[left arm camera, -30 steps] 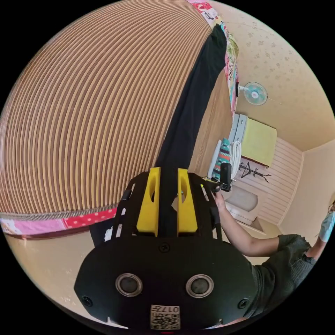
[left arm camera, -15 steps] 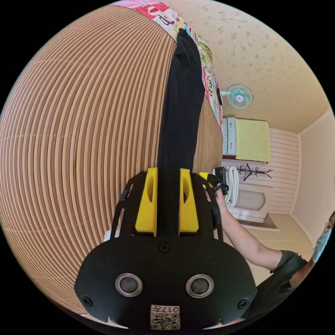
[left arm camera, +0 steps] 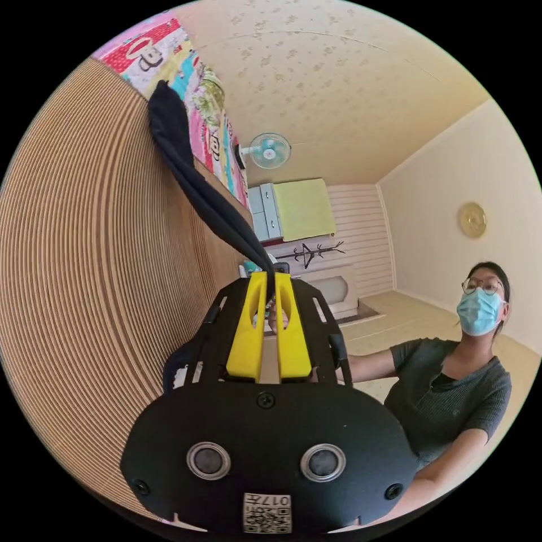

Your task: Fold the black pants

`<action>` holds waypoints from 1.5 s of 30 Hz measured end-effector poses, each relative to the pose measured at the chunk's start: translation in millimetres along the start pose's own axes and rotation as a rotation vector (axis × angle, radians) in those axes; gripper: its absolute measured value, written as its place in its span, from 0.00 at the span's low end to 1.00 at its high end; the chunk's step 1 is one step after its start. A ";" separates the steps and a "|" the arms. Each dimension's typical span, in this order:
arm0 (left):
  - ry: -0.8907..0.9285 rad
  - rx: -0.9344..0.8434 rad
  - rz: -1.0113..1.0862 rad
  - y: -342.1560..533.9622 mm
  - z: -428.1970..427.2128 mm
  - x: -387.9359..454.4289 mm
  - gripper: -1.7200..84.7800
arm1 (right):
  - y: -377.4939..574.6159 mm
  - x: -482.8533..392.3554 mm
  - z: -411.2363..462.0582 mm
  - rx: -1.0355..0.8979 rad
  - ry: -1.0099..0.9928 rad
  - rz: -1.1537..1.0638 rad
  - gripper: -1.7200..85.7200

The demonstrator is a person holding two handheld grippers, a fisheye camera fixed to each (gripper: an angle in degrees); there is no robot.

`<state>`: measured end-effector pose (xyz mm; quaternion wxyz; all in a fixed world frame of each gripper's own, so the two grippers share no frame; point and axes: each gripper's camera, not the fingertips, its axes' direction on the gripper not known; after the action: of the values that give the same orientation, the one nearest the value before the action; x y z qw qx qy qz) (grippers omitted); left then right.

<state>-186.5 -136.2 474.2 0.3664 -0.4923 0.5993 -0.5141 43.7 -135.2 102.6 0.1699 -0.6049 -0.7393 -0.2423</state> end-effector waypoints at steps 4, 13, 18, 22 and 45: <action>0.013 -0.010 0.137 41.7 -1.5 101.1 0.05 | 49.1 -99.0 -2.2 -0.020 -0.042 -0.143 0.05; 0.058 0.049 0.434 109.2 -0.9 307.4 0.05 | 94.5 -238.8 -3.2 0.006 -0.362 -0.400 0.05; 0.088 0.052 0.499 106.4 6.4 356.9 0.06 | 77.3 -264.0 -1.9 -0.002 -0.298 -0.409 0.05; -0.052 0.050 0.361 81.7 15.4 327.7 0.05 | 43.8 -223.9 -3.6 0.016 0.052 -0.324 0.05; -0.397 -0.375 -0.351 238.4 96.2 27.4 0.07 | 196.0 135.8 109.0 -0.368 0.381 0.442 0.07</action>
<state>-153.2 -190.5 223.7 0.2848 -0.7378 0.5063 -0.3438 211.1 66.1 116.5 0.2412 -0.7150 -0.4891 -0.4375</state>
